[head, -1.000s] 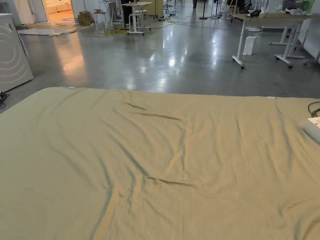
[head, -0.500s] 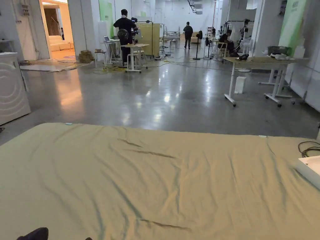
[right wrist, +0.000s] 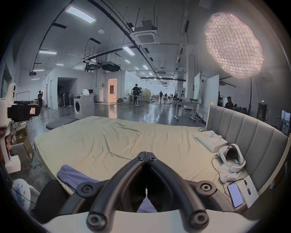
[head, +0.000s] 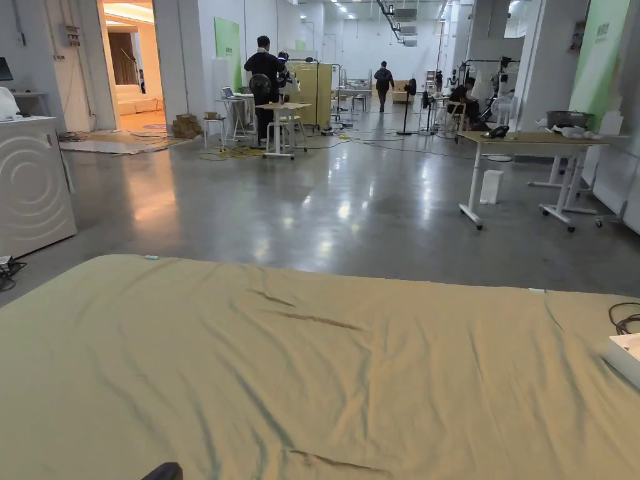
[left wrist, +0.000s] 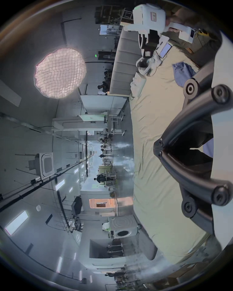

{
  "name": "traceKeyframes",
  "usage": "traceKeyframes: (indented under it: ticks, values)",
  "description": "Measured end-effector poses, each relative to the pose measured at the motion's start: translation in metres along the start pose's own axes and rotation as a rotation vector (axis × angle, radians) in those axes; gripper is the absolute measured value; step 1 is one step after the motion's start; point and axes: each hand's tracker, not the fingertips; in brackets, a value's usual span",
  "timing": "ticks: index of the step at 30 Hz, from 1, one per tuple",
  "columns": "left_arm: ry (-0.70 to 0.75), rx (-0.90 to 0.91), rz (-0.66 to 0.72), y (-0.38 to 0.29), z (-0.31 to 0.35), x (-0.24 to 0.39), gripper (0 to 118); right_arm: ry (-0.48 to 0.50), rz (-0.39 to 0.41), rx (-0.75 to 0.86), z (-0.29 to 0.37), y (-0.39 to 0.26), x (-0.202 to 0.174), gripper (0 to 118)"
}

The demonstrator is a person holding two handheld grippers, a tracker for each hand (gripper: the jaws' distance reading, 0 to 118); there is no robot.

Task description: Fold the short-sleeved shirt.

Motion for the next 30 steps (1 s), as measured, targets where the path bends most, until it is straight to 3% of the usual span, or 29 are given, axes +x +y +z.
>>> traceKeyframes:
  ticks: [5,13,16,19,21,24,25,30]
  values:
    - [0.014,-0.015,0.002,-0.002,-0.001,-0.003,1,0.008,-0.007,-0.014,0.001,0.001,0.001,0]
    - [-0.020,-0.046,0.052,-0.005,-0.003,-0.020,1,-0.009,-0.084,-0.020,0.005,0.003,0.019,0]
    - [-0.165,-0.091,0.267,-0.015,-0.008,-0.051,3,-0.010,-0.106,-0.036,0.006,-0.001,0.026,0]
    - [-0.212,-0.146,0.460,-0.036,-0.021,-0.089,5,-0.010,-0.125,-0.055,0.008,-0.006,0.030,0]
    - [-0.241,-0.199,0.522,-0.057,-0.033,-0.116,19,-0.003,-0.147,-0.071,0.010,-0.011,0.033,0]
    - [-0.184,-0.346,0.596,-0.091,-0.055,-0.147,104,0.013,-0.181,-0.119,0.007,-0.019,0.038,0]
    - [-0.153,-0.392,0.616,-0.104,-0.061,-0.158,113,0.014,-0.195,-0.139,0.005,-0.022,0.040,0]
    - [-0.127,-0.523,0.811,-0.169,-0.093,-0.208,113,0.031,-0.276,-0.188,0.000,-0.032,0.047,0]
